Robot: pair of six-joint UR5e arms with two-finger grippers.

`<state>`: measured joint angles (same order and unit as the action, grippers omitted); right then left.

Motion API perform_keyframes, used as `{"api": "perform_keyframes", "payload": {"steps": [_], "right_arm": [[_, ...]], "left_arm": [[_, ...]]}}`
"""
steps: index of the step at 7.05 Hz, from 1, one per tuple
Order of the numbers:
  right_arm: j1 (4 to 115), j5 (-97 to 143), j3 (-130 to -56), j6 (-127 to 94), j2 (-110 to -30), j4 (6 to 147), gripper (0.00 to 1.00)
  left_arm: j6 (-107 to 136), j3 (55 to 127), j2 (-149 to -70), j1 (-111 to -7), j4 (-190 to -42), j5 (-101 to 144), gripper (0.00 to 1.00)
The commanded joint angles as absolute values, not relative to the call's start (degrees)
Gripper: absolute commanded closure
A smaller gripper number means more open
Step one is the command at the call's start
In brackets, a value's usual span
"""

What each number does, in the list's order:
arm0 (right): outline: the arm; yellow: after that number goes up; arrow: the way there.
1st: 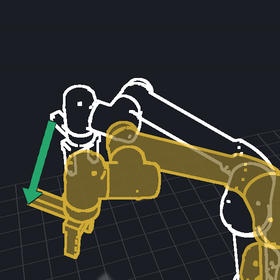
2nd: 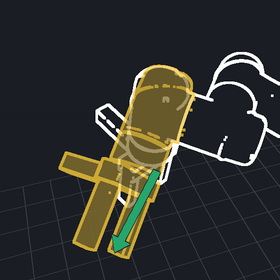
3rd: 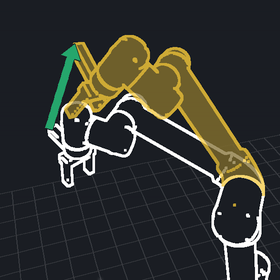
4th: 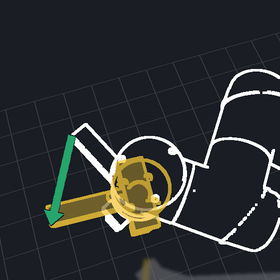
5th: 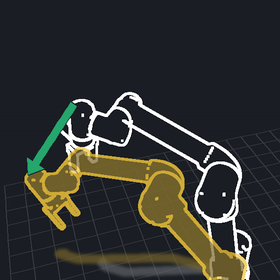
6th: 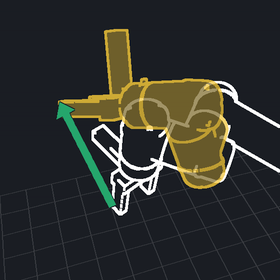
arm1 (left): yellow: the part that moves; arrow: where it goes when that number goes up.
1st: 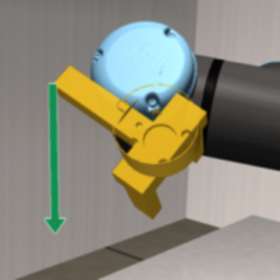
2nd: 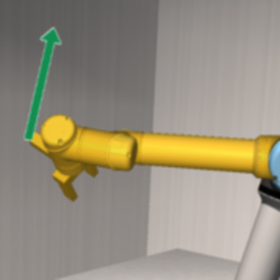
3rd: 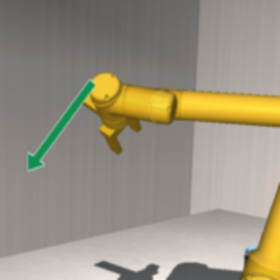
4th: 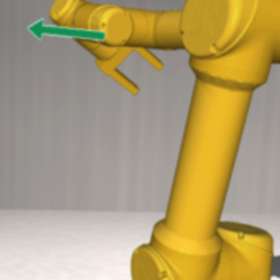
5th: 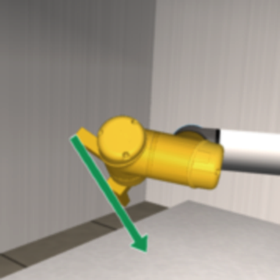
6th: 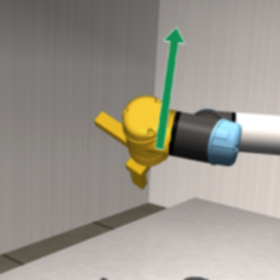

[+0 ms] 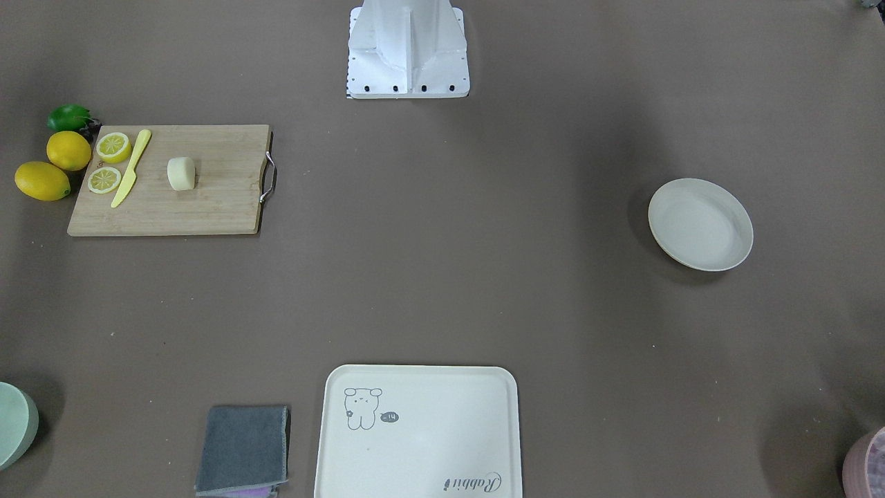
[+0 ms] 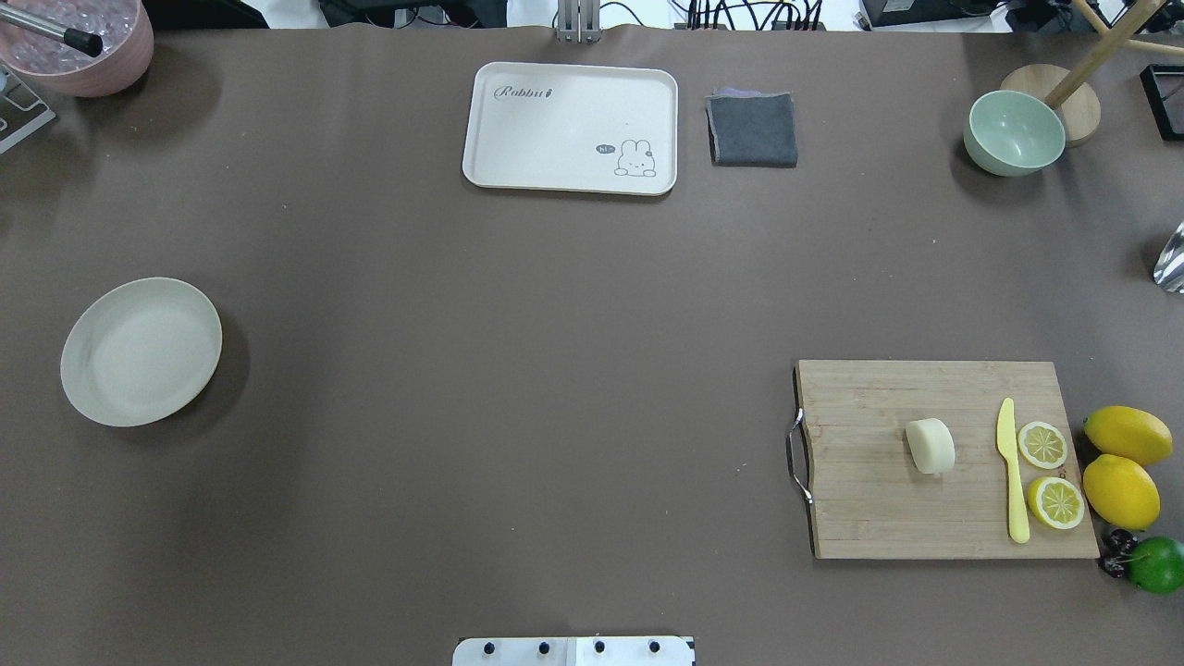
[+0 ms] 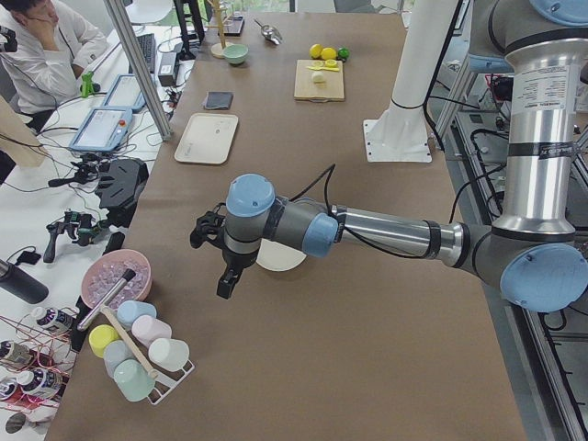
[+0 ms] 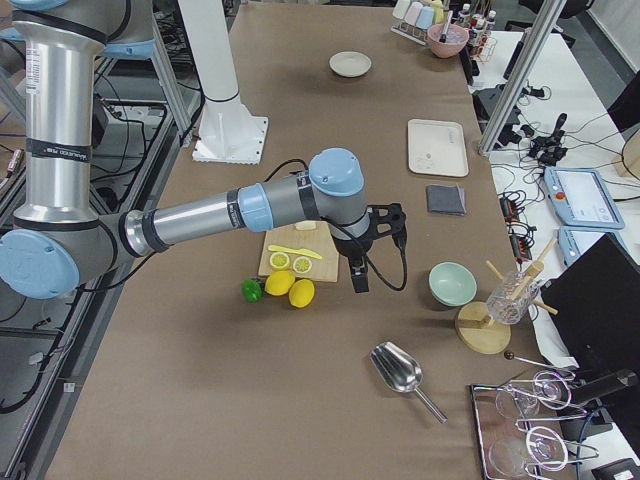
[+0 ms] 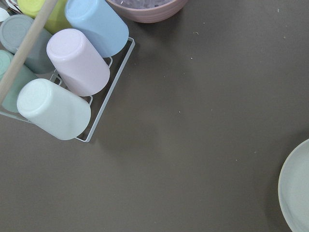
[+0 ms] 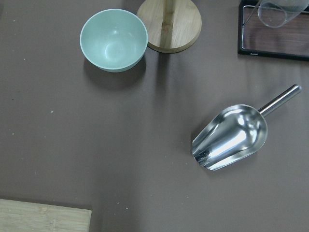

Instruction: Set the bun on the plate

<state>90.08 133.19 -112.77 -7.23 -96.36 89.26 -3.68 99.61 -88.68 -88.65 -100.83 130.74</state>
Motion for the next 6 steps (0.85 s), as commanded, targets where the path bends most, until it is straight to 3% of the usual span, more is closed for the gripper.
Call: {"api": "perform_keyframes", "payload": {"steps": [1, 4, 6], "right_arm": [[82.0, 132.5, -112.9, -18.3, -96.3, 85.6, 0.0], [70.4, 130.1, -112.9, -37.0, -98.4, 71.9, 0.0], [63.4, 126.3, -113.2, -45.7, -98.5, 67.6, 0.0]], "left_arm": [[1.9, 98.9, -88.5, -85.4, -101.3, 132.5, 0.02], [10.6, 94.4, -88.2, -79.6, -110.0, 133.1, 0.02], [18.7, 87.6, -88.2, -76.3, -121.8, 137.7, 0.02]]}}
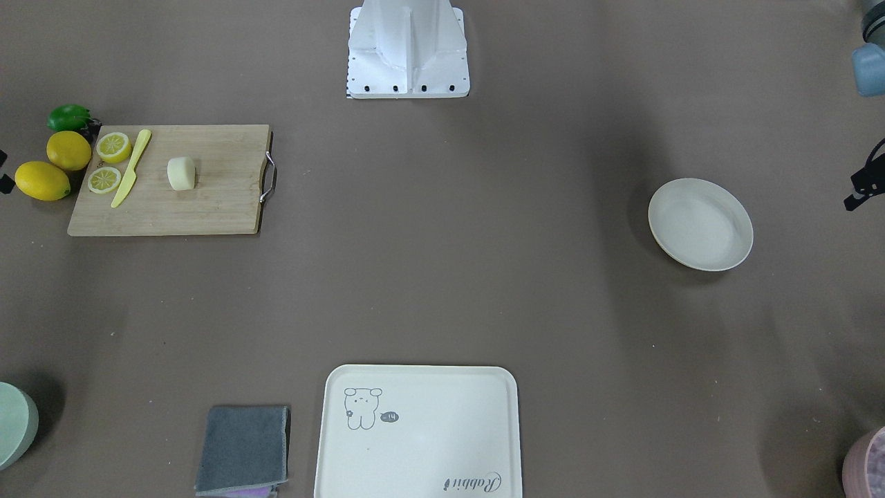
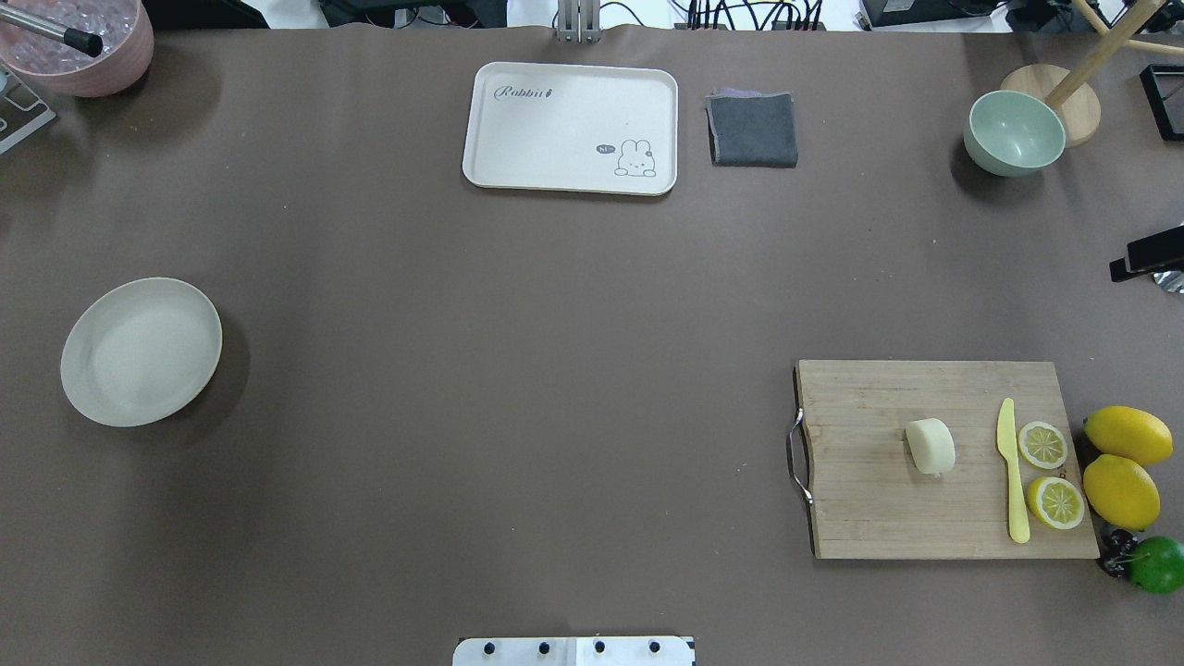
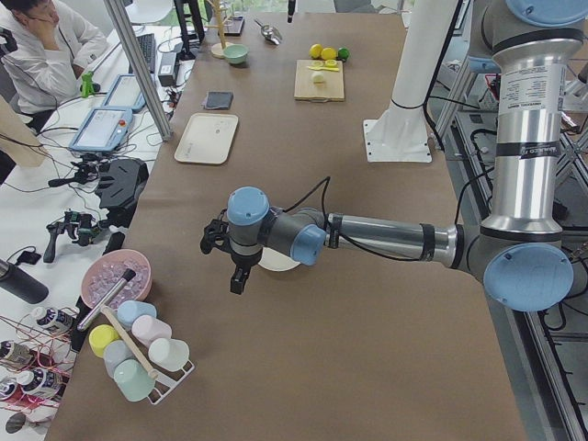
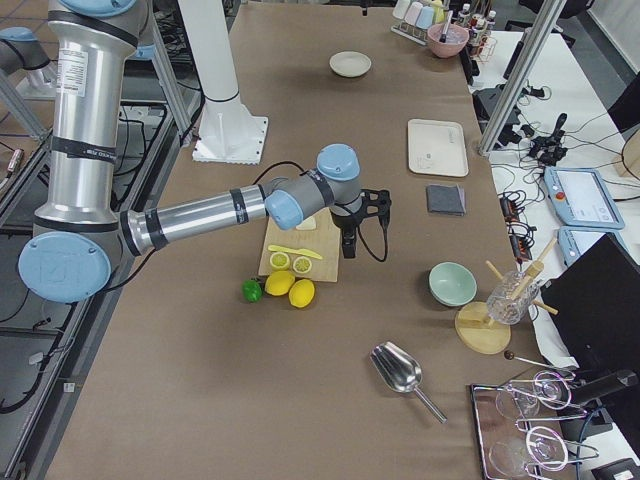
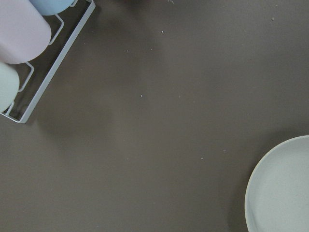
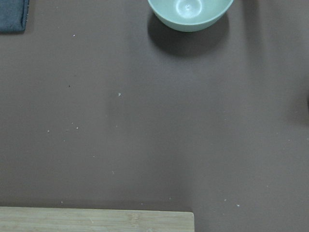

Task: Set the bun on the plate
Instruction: 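Push the white plate centerward with the left gripper while the right approaches the board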

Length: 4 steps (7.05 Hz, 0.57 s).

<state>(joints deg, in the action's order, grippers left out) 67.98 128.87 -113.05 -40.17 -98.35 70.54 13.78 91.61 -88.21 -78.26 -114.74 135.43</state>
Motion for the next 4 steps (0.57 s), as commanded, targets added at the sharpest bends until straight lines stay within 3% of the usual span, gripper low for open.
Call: {"api": "perform_keyframes", "payload": {"steps": [1, 4], "right_arm": [[61.2, 125.7, -113.3, -47.1, -99.4, 65.8, 0.0], [54.8, 122.8, -114.5, -54.0, -100.9, 61.9, 0.0]], "left_arm": [[24.3, 84.7, -88.2, -73.8, -128.5, 137.8, 0.02], [40.4, 79.2, -88.2, -65.2, -145.4, 137.2, 0.02]]}}
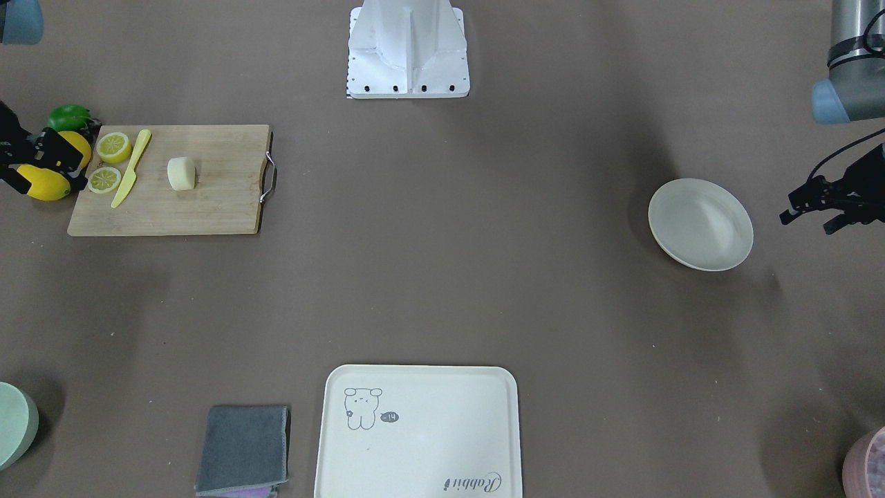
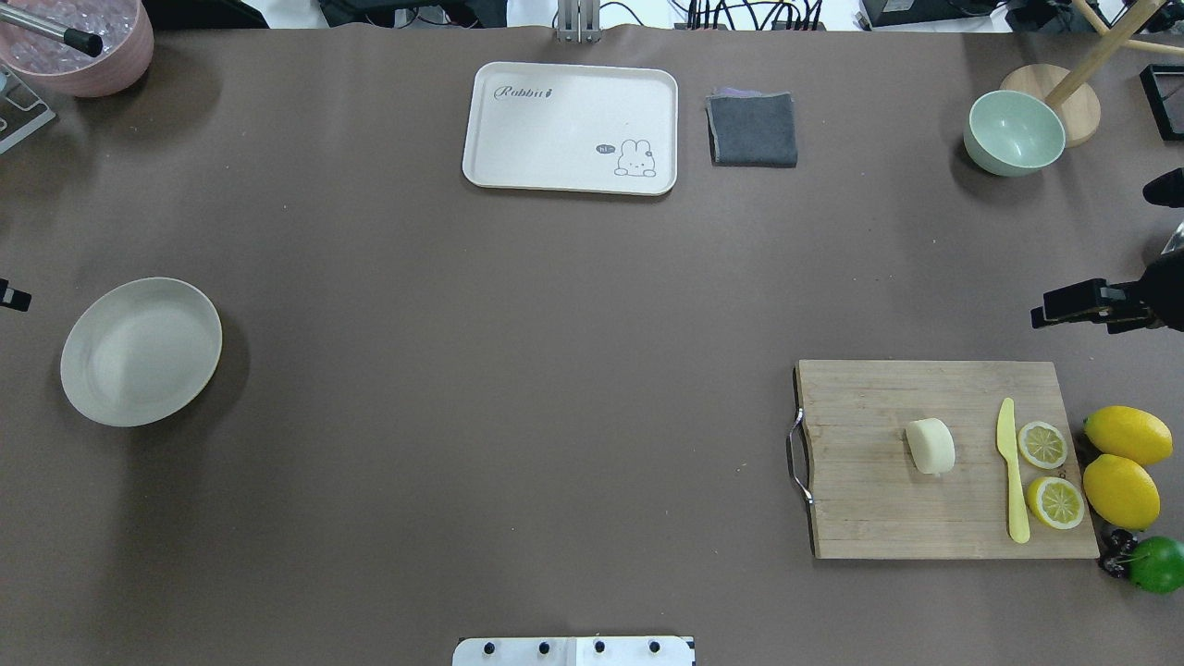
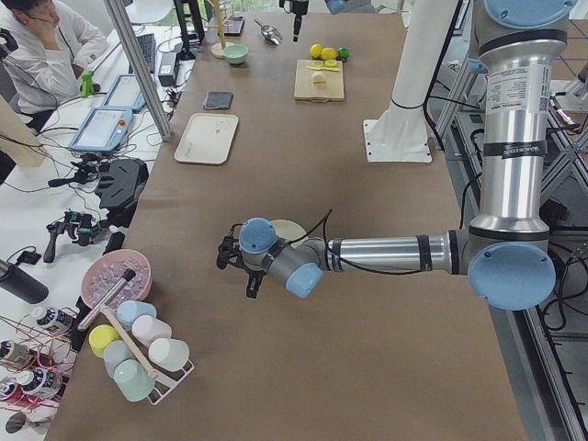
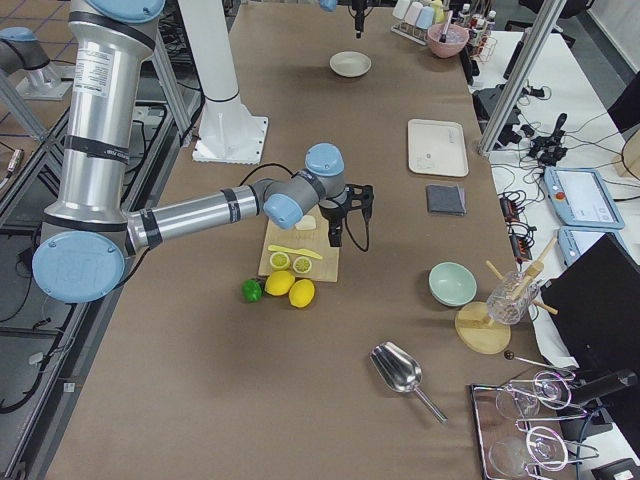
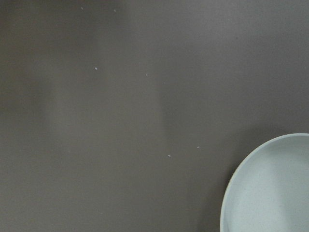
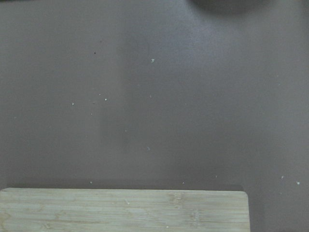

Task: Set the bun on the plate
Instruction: 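Push the white plate centerward with the left gripper while the right approaches the board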

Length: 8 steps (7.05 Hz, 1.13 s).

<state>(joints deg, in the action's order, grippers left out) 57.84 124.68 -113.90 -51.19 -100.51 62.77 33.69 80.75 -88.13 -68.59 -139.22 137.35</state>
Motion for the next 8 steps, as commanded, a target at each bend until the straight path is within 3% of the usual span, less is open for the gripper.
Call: {"api": "perform_keyframes", "payload": {"steps": [1, 2, 3, 4, 5, 7, 8], "right_arm": [[51.5, 119.7, -115.7, -57.4, -101.0, 61.9, 0.0], [50.8, 119.4, -115.8, -57.6, -100.9, 61.9, 0.0], [50.7, 119.4, -116.2, -57.6, -101.0, 61.9, 0.0], [50.7, 119.4, -116.2, -57.6, -101.1, 61.9, 0.0], [50.7, 119.4, -116.3, -57.6, -101.0, 61.9, 0.0], [50.8, 119.4, -116.5, -57.5, -101.1, 61.9, 0.0], [50.8, 119.4, -116.6, -57.5, -101.1, 61.9, 0.0]], "left_arm": [[41.0, 78.6, -88.2, -64.4, -146.8, 137.1, 0.03], [41.1, 77.7, -88.2, -63.7, -148.3, 137.1, 0.07], [41.1, 77.2, -88.2, -62.9, -148.5, 137.1, 0.18], [41.1, 77.2, -88.2, -62.7, -148.6, 137.1, 0.32], [41.1, 77.0, -88.2, -62.0, -148.6, 137.1, 0.52], [41.2, 76.1, -88.2, -61.8, -150.1, 137.2, 0.73], [41.6, 76.5, -88.2, -61.8, -150.2, 137.5, 0.93]]}}
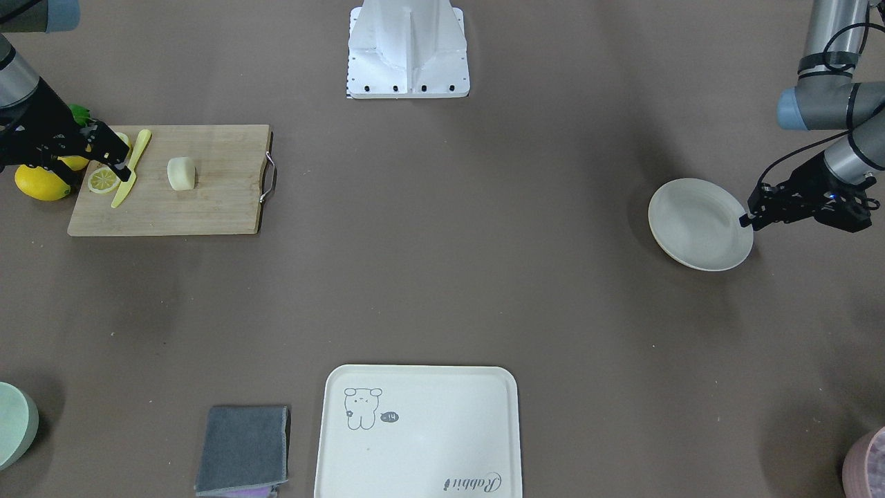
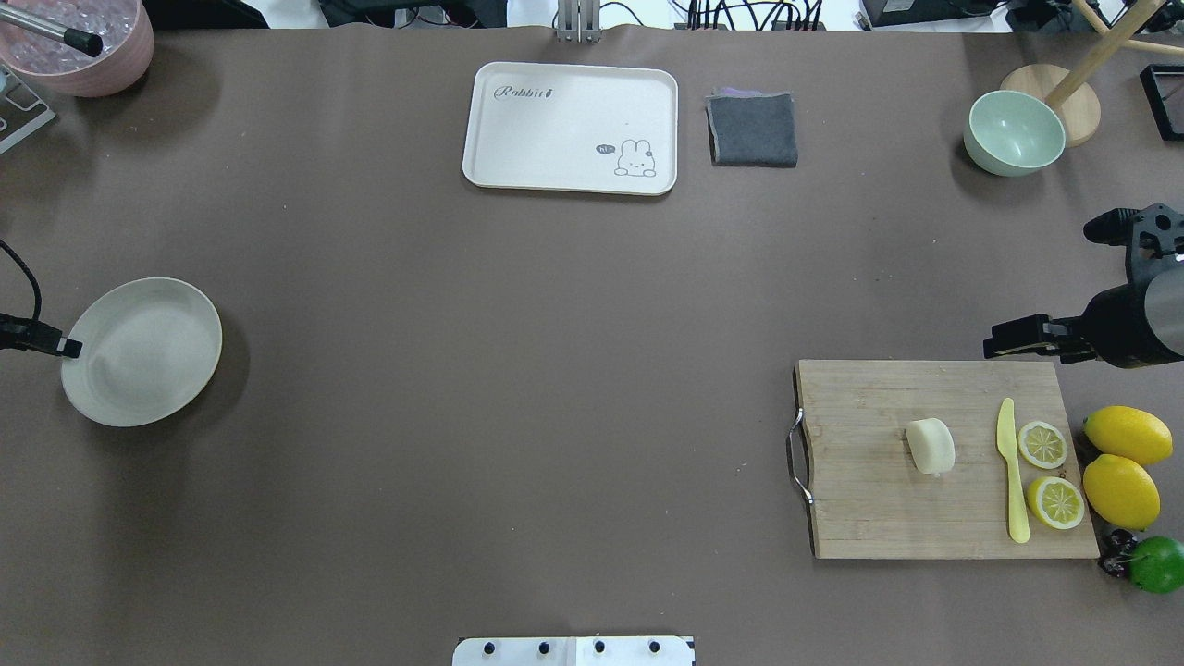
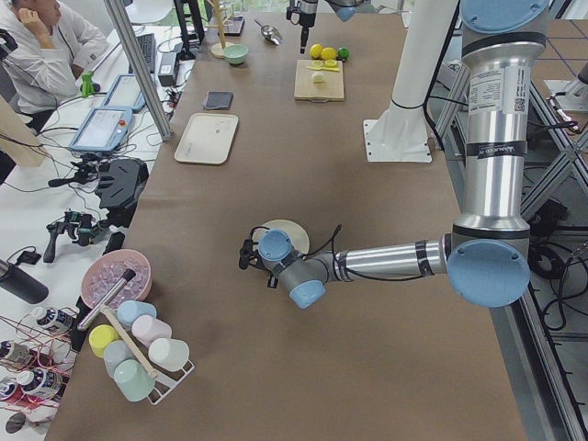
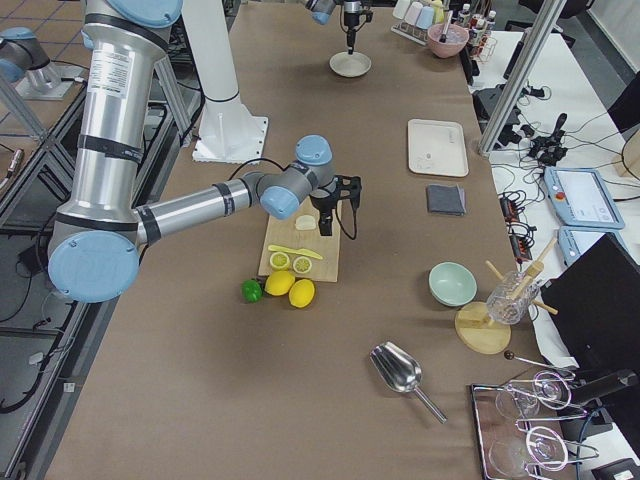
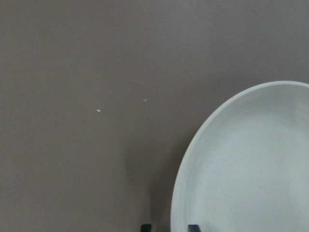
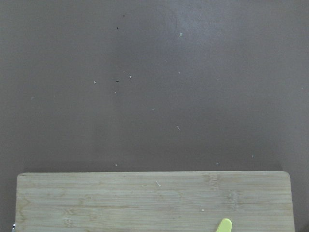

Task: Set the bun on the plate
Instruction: 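Push the white plate centerward with the left gripper while the right approaches the board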

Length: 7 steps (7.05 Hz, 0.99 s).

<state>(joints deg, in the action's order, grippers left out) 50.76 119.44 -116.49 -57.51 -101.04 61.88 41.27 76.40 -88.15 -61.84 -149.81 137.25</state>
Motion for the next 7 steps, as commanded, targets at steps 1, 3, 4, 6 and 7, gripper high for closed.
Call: {"api": "perform_keyframes", "payload": {"steps": [1, 3, 4, 6, 7], "right_arm": [[50.8, 119.4, -116.6, -57.5, -101.1, 61.9, 0.0], [50.8, 119.4, -116.7, -57.5, -101.0, 61.9, 0.0], [50.7, 119.4, -116.7, -57.5, -101.0, 61.9, 0.0], [50.7, 119.4, -116.7, -57.6, -100.9, 61.9, 0.0], [50.5, 119.4, -116.7, -57.7, -100.8, 61.9, 0.0]], "left_arm": [[43.6, 76.8, -88.2, -61.8, -151.2, 137.5, 1.0], [55.9, 81.6, -89.3, -61.8, -153.3, 137.8, 1.0], [61.0, 84.5, -90.4, -60.9, -152.9, 137.6, 1.0], [73.0, 86.0, -98.3, -54.6, -152.6, 135.2, 1.0], [77.9, 86.3, -101.4, -49.4, -152.1, 130.7, 1.0]]}}
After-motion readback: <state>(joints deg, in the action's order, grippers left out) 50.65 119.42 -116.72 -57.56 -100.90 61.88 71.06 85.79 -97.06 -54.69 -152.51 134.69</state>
